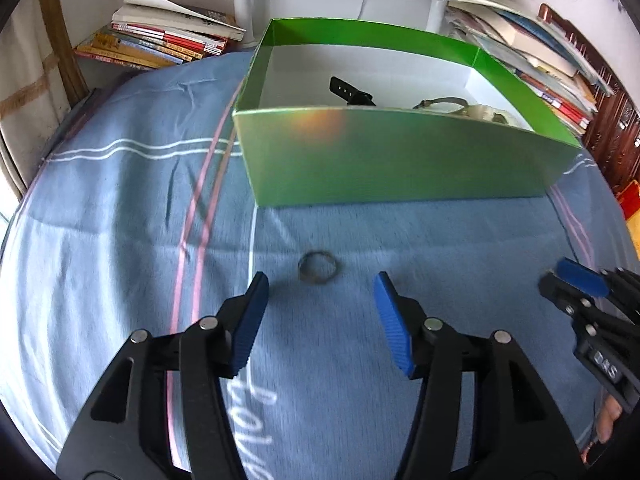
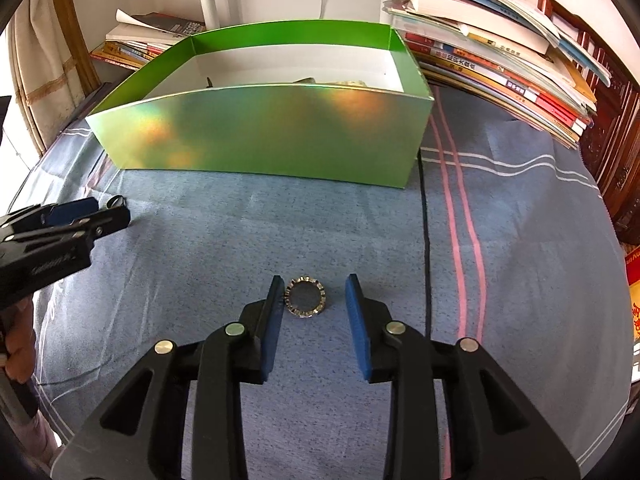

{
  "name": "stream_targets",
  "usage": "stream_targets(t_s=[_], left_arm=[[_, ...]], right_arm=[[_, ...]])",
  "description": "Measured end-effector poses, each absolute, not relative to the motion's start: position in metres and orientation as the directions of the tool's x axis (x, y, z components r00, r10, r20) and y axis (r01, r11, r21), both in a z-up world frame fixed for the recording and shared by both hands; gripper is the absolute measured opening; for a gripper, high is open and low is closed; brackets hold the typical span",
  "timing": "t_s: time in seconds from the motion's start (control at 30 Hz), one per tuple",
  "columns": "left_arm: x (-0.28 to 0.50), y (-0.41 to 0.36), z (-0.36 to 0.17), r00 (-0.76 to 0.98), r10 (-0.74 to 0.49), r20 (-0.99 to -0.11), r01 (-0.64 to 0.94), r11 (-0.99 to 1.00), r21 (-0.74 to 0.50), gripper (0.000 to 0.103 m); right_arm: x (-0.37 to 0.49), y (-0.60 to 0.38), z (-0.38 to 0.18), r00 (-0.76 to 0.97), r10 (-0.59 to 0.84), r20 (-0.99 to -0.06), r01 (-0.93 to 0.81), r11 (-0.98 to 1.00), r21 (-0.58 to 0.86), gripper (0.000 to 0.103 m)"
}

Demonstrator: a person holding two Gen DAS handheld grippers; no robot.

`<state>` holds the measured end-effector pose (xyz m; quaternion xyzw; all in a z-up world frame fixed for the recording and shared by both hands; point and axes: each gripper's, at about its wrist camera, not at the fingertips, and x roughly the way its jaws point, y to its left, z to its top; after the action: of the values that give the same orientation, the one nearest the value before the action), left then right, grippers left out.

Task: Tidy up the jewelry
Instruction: 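Lower the left tool onto the dark ring and grasp it while the right tool holds the beaded ring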

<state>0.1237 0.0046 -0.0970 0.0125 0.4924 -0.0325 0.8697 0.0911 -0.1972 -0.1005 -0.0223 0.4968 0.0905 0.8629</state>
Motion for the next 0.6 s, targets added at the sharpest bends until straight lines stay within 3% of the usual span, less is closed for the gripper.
stream_targets(t_s=[0.1,0.2,0.6], left_arm=[[0.127,0.003,-0.099,0.520,-0.022,-0.854,0.063,0.998,0.013,0.048],[0.126,0.003,-0.098,0.519,-0.029,-0.854,0.071,0.997,0.009,0.044],[0.125,0.002,-0.099,0.529,-0.018,-0.849,0.059,0.998,0.015,0.045]], right_arm=[[0.090,-0.201,-0.098,0.493,0.141,-0.859,-0.173,0.983,0.063,0.033],[0.087,-0.200,-0.096,0.495,0.165,-0.853,-0.189,0.979,0.080,0.043],[0.084,-0.191,-0.101,0.492,0.127,-0.861,-0.201,0.979,0.029,0.043]])
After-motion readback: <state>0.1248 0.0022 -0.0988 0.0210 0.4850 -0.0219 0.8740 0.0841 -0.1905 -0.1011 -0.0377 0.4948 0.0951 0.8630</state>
